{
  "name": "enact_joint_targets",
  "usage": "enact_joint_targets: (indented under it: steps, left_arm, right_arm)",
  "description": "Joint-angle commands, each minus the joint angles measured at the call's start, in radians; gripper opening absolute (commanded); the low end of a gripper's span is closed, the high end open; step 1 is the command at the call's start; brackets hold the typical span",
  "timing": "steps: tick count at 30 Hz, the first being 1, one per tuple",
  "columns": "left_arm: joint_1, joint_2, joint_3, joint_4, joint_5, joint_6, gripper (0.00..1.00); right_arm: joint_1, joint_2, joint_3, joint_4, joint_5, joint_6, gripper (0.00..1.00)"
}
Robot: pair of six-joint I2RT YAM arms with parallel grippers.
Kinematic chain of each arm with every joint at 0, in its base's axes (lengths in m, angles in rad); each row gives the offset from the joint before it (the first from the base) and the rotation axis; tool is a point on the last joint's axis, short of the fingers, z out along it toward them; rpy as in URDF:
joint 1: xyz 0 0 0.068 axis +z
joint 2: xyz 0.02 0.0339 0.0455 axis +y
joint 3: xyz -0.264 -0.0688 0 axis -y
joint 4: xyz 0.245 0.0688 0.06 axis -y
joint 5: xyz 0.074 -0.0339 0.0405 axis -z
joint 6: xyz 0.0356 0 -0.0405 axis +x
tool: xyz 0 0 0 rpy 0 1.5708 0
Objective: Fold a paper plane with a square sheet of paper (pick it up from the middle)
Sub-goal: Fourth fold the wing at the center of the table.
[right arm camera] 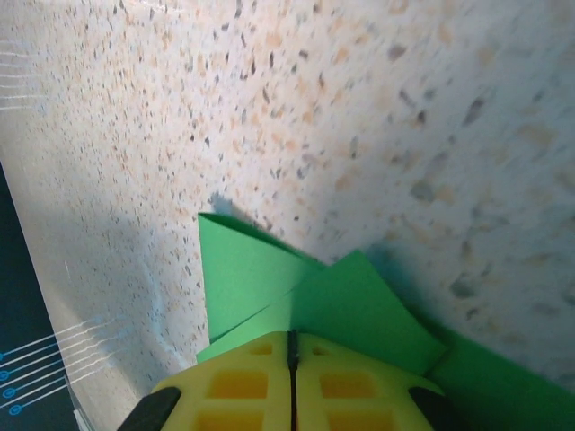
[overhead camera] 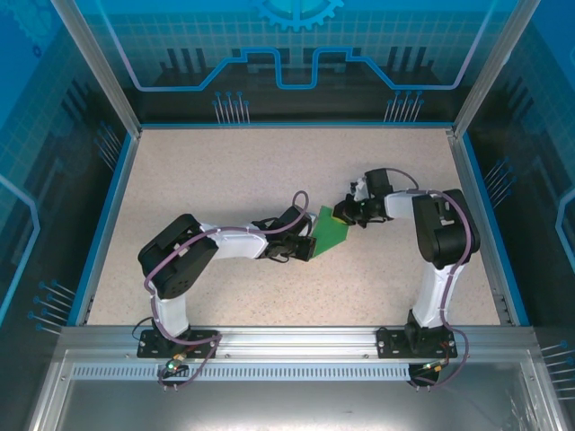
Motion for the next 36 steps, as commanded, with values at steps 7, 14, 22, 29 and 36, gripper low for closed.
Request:
enact_joint_targets:
  steps: [7, 14, 22, 29, 36]
  left_arm:
    - [0.005, 0.048, -0.039, -0.265, -0.021, 0.046, 0.0]
    - [0.005, 0.025, -0.057, -0.268, -0.007, 0.044, 0.0]
    - [0.005, 0.006, -0.022, -0.257, 0.034, 0.031, 0.03]
    - [0.021, -0.032, 0.069, -0.258, 0.056, 0.017, 0.13]
    - [0.051, -0.082, 0.128, -0.251, 0.099, -0.007, 0.26]
  right_arm:
    - [-0.085, 0.053, 0.065, 0.01, 0.118, -0.009, 0.08]
    - [-0.112, 0.051, 0.074, 0.039, 0.116, 0.015, 0.08]
    - [-0.109, -0.014, 0.062, 0.027, 0.095, -0.009, 0.09]
    - [-0.053, -0.158, -0.031, -0.031, 0.045, -0.043, 0.14]
    - [0.021, -0.232, -0.14, -0.015, -0.014, -0.001, 0.24]
